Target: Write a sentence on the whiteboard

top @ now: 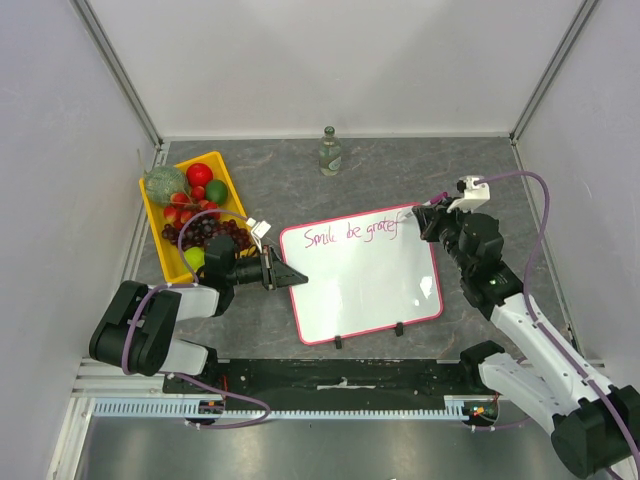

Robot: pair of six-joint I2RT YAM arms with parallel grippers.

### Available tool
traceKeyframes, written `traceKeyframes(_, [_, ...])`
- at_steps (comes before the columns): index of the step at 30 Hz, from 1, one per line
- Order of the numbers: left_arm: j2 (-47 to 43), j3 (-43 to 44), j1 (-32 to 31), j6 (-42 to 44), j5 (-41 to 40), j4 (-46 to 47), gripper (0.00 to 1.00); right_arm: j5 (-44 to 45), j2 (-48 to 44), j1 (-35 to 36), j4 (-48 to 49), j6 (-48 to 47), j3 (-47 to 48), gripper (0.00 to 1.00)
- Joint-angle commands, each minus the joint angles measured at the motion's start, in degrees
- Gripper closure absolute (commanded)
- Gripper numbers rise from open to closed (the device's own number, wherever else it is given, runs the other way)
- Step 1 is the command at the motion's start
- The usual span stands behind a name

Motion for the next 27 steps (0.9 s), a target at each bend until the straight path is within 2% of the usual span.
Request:
traceKeyframes(1, [0.6, -1.1, -0.8, 6.1, -2.7, -1.7, 0.98, 3.0, -0.8, -0.6, -1.1, -1.9, -0.1, 1.0])
traceKeyframes(15, [0.8, -1.0, -0.8, 6.0, -2.6, -1.7, 0.98, 1.2, -3.4, -0.8, -2.8, -0.9, 3.5, 1.0])
traceKeyframes(27, [0.8, -1.0, -0.8, 6.1, -2.6, -1.7, 0.98, 2.3, -0.4, -0.9, -2.0, -1.6, 3.4, 1.0])
